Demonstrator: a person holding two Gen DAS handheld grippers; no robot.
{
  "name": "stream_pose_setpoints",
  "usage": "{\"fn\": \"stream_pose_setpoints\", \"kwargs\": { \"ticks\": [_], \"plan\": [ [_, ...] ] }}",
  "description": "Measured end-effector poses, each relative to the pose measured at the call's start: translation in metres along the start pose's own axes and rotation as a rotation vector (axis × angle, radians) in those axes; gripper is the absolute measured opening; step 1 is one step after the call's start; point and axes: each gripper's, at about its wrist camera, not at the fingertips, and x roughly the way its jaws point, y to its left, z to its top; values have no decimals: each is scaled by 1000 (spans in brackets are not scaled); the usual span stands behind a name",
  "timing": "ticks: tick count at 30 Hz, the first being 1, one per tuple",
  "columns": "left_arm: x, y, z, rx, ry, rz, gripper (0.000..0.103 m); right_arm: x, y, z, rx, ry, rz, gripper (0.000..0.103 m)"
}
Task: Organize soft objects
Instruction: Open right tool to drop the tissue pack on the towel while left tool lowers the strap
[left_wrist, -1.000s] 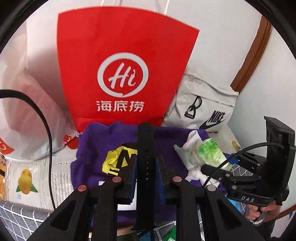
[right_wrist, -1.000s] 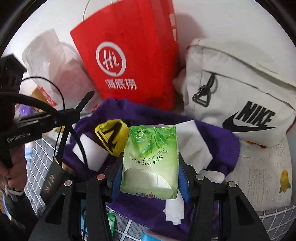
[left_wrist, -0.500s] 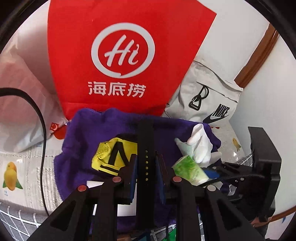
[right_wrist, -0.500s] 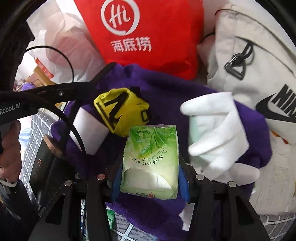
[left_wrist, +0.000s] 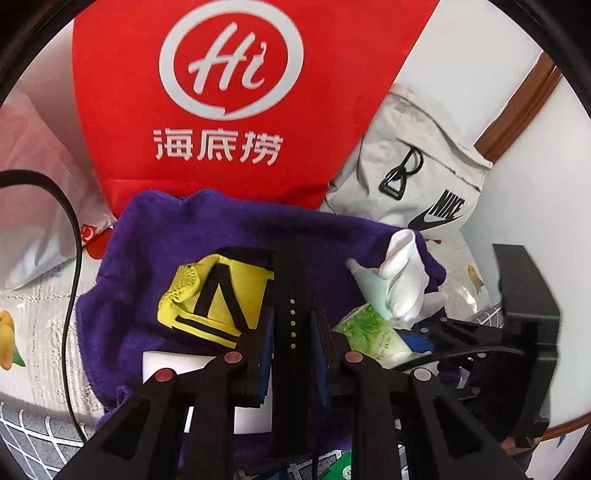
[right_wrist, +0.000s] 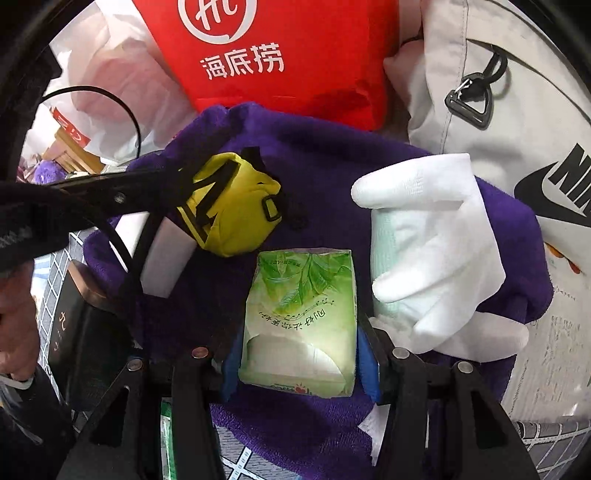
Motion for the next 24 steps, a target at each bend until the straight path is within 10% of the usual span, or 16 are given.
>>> {"fn": "stream_pose_setpoints", "kwargs": {
  "ticks": [17, 24],
  "plan": [
    [25, 16, 1, -67, 51, 11, 21, -29, -5, 0, 1, -37, 3, 70],
    [21, 12, 2, -55, 63, 106, 62, -63, -17, -5, 36, -109, -15, 70]
  ]
}}
